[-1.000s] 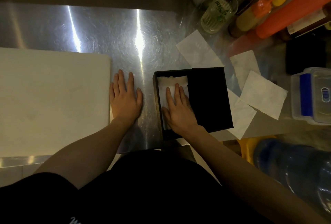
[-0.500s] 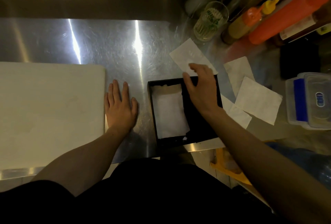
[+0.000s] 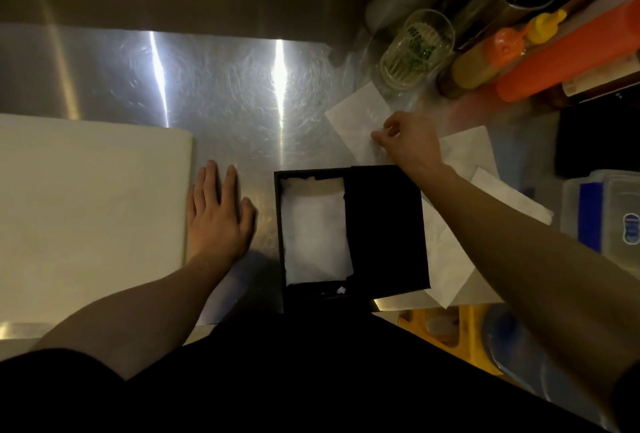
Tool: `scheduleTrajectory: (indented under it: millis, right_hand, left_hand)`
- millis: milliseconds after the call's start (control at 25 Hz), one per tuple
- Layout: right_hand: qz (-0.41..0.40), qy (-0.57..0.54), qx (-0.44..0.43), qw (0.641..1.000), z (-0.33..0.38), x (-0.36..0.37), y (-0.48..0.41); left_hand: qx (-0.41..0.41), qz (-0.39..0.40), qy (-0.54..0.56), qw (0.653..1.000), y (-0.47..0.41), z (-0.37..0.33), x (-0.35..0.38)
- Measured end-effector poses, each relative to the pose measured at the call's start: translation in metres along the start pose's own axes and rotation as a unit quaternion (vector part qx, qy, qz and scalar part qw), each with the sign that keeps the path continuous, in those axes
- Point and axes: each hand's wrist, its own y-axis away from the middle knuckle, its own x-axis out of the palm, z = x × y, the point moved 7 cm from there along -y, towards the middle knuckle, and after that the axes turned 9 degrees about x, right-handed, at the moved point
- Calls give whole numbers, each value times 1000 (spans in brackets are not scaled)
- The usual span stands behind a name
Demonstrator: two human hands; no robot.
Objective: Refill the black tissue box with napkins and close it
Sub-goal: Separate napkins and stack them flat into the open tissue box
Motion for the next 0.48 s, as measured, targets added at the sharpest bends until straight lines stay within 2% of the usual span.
scheduleTrajectory:
  millis: [480]
  right_hand:
    - [19, 47, -77, 996, 13, 8, -4]
  left_hand:
    - [-19, 5, -17, 1000, -1, 3, 2]
